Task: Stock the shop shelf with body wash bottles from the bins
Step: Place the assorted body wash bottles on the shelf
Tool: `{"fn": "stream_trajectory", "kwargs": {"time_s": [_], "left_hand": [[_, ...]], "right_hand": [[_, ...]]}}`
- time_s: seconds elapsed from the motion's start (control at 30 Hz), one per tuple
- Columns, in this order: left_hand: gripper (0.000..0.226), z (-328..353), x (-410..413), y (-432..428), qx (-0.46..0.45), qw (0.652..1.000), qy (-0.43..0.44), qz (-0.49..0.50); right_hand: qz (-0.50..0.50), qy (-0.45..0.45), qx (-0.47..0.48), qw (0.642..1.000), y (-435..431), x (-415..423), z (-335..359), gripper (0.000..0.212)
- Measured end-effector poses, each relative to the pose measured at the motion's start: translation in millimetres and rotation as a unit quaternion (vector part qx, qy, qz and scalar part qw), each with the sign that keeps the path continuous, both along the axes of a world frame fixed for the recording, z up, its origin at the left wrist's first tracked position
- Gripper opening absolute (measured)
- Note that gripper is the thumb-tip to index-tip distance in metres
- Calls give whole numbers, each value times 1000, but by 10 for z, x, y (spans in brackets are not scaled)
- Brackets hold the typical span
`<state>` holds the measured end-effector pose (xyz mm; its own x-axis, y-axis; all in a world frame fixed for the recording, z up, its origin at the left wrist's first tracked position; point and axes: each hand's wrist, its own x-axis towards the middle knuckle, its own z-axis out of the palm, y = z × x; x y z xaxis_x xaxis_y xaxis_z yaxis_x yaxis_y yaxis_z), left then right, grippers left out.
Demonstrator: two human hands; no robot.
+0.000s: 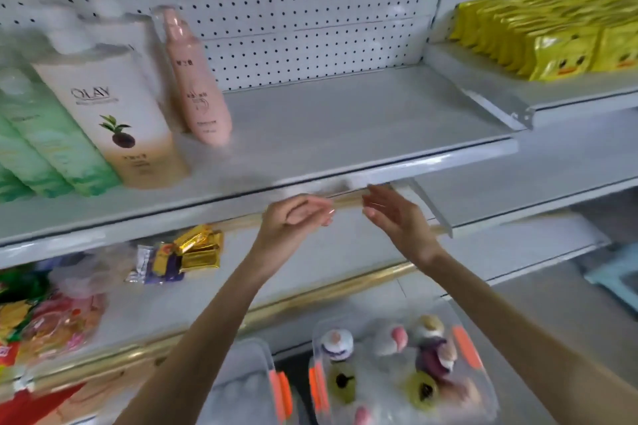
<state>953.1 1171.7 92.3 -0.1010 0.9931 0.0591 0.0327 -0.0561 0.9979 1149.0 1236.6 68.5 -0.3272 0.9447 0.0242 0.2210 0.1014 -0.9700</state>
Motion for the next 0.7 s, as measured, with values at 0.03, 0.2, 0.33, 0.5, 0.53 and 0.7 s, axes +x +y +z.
{"fn": "stream_trajectory", "kwargs": {"time_s": [0.03,0.2,0.33,0.5,0.53,0.7], "left_hand": [[29,-90,144,-15,-17,1000,3,-17],[17,-840,773,-146,-103,989,61,-88],[28,-1647,1070,-455,-197,971,96,-97],[61,-2472,1276,-926,-330,940,60,-57],[63,-2607,1314,-1024,-345,936,58,-44],[59,-3108,1553,-1420,-405,912,63,-32]], "right_hand": [[-9,-6,-13,1000,-51,155,-100,45],[-67,-48,-102,991,-332,988,-910,46],[-133,-123,-182,967,-747,1685,-1668,35],[-201,-161,-280,925,-1245,2322,-2451,30],[-205,-166,-296,918,-1312,2391,-2581,33],[-203,-198,-333,899,-1484,2495,-3086,45]]}}
